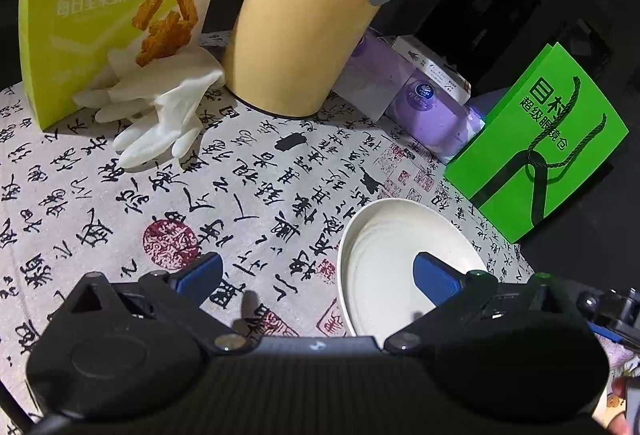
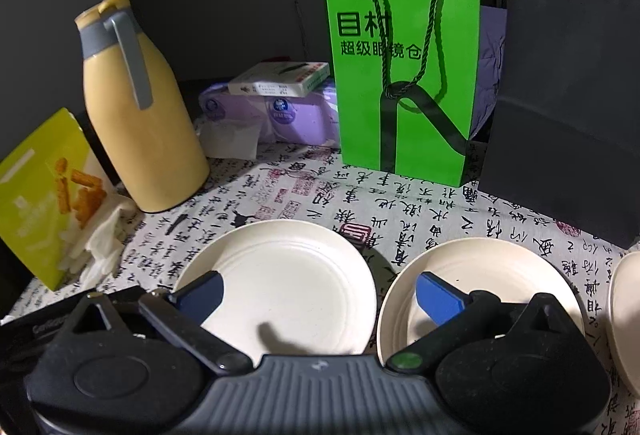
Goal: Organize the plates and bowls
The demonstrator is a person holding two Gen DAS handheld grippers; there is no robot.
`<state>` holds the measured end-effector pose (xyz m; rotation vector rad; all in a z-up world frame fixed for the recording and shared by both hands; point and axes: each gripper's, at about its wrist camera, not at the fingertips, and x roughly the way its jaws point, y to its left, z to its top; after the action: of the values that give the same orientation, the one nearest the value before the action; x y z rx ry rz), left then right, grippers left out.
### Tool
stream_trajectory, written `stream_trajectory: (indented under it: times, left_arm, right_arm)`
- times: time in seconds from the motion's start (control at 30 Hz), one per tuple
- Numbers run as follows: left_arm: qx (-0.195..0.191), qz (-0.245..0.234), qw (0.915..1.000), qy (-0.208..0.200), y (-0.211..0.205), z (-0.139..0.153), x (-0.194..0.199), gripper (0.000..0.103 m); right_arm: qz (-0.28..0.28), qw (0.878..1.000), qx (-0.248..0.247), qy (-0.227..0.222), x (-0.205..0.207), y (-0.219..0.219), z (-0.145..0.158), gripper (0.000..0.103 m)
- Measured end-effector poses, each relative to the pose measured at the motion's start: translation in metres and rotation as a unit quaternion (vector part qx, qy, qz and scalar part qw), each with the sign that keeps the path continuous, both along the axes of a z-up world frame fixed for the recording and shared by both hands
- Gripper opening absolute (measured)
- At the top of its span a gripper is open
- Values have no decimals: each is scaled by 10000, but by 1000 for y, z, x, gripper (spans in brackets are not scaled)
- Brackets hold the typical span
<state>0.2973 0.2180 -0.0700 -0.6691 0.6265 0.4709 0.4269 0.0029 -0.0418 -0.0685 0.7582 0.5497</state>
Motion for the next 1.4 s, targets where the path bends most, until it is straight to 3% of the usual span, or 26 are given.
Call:
stream_trajectory:
  times: [0.13,0.43,0.5,0.63,0.83,0.97,1.2,1.4]
  left_arm:
    - [-51,-72,9999,48,2,-6,4,103]
    - [-140,-183,9996,186,1,-16,8,101]
    - [-33,-282,9993,263,-2,-17,11,95]
    - [-14,-352,9988,331,-4,-21,15,85]
    - [-24,-407,9985,372,-5,-25,19,70]
    - [-22,-450,9982,402,-6,-27,21,62]
    - [-151,-583,9976,347,-7,-28,22,52]
    - [-299,-721,9963,347,-8,-32,24,26]
  right_arm:
    - [12,9998,-177,19,10,9,-8,100]
    - [93,9969,-779,102,36,30,-28,83]
    - [92,9956,-922,115,42,34,-34,82]
    - [38,9928,-1145,345,57,38,-50,59]
    - [17,9919,-1234,295,65,42,-61,58]
    - [114,9923,-1177,365,68,46,-63,43]
    - [80,9904,-1284,513,71,48,-74,40]
    - [76,9906,-1257,531,71,44,-73,32]
